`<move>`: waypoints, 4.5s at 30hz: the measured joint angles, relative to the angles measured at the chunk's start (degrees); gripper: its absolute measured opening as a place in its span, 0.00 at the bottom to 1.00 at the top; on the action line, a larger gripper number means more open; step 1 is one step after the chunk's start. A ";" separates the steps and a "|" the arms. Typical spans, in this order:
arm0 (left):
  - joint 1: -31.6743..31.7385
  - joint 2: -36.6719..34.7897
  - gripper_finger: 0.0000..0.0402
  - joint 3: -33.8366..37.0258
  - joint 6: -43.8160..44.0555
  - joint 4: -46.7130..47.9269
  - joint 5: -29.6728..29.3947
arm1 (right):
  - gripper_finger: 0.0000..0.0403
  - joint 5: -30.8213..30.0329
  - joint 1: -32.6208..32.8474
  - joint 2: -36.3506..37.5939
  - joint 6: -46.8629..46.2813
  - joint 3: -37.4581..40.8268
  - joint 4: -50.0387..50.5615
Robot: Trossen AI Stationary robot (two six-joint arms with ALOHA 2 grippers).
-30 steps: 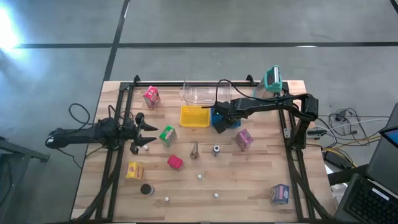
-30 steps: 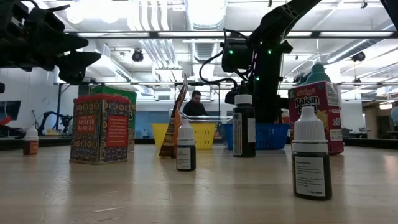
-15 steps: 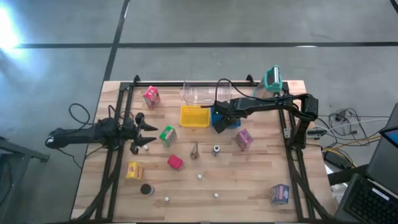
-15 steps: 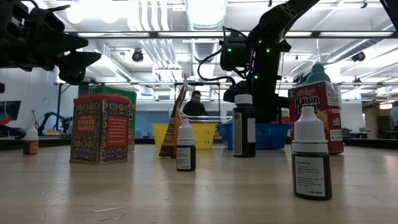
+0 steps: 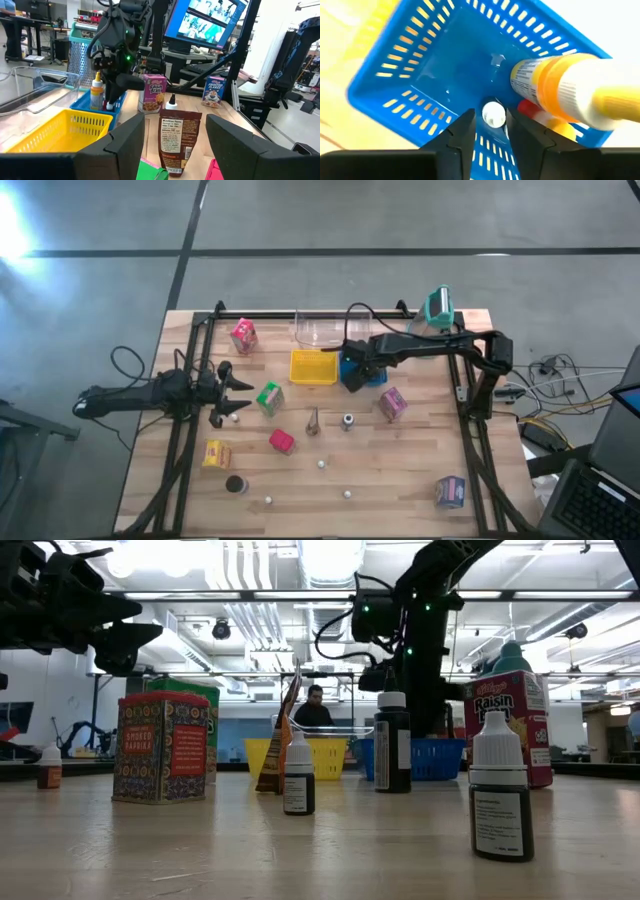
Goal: Pick & Place Kitchen Items
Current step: Put the blue food coloring bottle into the blue bin, then put the right black food coloring bottle into the blue bin
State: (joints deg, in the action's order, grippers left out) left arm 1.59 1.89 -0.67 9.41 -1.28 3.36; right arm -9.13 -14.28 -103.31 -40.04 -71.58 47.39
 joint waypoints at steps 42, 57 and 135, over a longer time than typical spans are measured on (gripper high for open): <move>0.02 -0.02 0.54 0.02 0.00 -0.02 0.00 | 0.10 -12.42 35.04 14.41 -9.72 -4.19 1.70; 0.00 -0.02 0.54 0.00 0.00 -0.02 0.02 | 0.09 -20.44 47.24 14.35 -18.13 -4.19 1.71; 0.02 0.11 0.54 0.00 1.43 0.00 0.00 | 0.37 4.79 47.48 -21.89 -1.15 -33.54 9.81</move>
State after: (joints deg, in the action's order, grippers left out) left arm 1.61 2.00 -0.66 10.84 -1.28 3.36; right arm -4.33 33.20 -125.21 -41.19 -105.12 57.20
